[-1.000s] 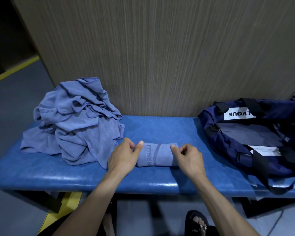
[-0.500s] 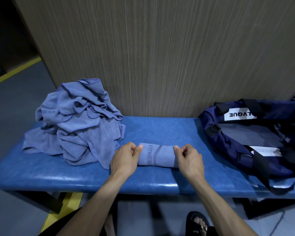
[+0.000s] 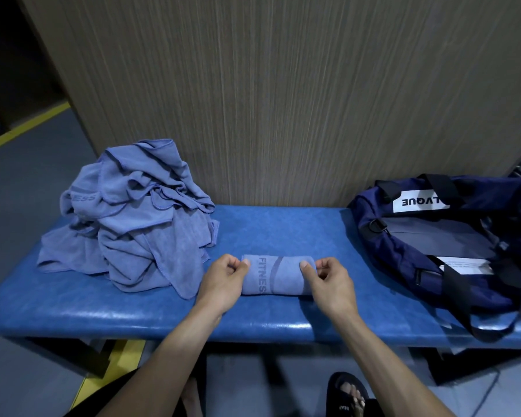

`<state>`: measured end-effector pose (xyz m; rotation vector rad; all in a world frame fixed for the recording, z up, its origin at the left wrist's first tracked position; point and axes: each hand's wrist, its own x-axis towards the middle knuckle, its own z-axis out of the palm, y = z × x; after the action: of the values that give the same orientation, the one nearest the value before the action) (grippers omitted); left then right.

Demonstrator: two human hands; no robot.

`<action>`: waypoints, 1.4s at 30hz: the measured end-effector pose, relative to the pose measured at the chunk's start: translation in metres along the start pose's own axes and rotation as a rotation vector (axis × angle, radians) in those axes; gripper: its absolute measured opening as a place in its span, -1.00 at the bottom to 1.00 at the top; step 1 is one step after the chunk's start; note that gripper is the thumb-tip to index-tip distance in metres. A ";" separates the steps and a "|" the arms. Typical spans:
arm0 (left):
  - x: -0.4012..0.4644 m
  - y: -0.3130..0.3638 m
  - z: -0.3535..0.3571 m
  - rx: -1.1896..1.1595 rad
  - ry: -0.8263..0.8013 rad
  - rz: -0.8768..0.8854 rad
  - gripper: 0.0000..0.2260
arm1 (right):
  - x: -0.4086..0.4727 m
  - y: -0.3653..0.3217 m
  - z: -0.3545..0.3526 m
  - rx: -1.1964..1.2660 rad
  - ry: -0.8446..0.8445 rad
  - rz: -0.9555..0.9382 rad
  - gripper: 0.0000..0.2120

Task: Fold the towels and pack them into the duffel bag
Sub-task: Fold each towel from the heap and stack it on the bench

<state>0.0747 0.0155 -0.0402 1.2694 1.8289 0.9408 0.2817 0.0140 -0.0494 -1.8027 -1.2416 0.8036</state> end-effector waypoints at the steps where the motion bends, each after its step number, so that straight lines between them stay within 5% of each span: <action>1: 0.001 0.000 0.000 0.050 0.014 -0.005 -0.71 | 0.000 0.000 0.000 -0.012 -0.002 0.001 -0.78; 4: 0.000 0.000 0.002 0.206 0.101 0.110 -0.78 | 0.000 -0.002 0.000 -0.038 0.003 -0.010 -0.77; 7: -0.004 0.003 0.008 0.476 0.241 0.522 -0.76 | 0.001 -0.002 0.002 -0.080 0.006 -0.032 -0.77; 10: -0.005 0.005 0.017 0.712 0.067 0.848 -0.58 | 0.002 0.001 0.005 -0.181 0.012 -0.123 -0.78; 15: -0.003 -0.008 0.021 0.902 -0.235 0.687 -0.39 | 0.002 0.003 0.008 -0.549 -0.042 -0.533 -0.57; 21: 0.010 0.003 0.003 0.831 -0.407 0.678 -0.28 | 0.006 0.003 0.007 -0.704 -0.059 -0.557 -0.48; 30: 0.002 0.012 0.016 1.021 -0.114 0.698 -0.15 | -0.003 0.011 0.012 -0.642 0.160 -0.663 -0.77; 34: 0.007 0.006 0.011 0.629 0.043 0.315 -0.23 | -0.006 0.017 0.011 -0.605 0.182 -0.660 -0.78; 39: 0.003 0.011 0.021 -0.201 -0.247 -0.055 -0.86 | -0.005 0.017 0.009 -0.583 0.156 -0.668 -0.78; 42: -0.012 0.022 0.030 -0.558 -0.395 -0.127 -0.78 | -0.004 0.017 0.007 -0.559 0.137 -0.666 -0.81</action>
<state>0.1129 0.0149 -0.0335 0.8969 1.2095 0.9599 0.2821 0.0080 -0.0673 -1.6271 -1.9429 -0.0536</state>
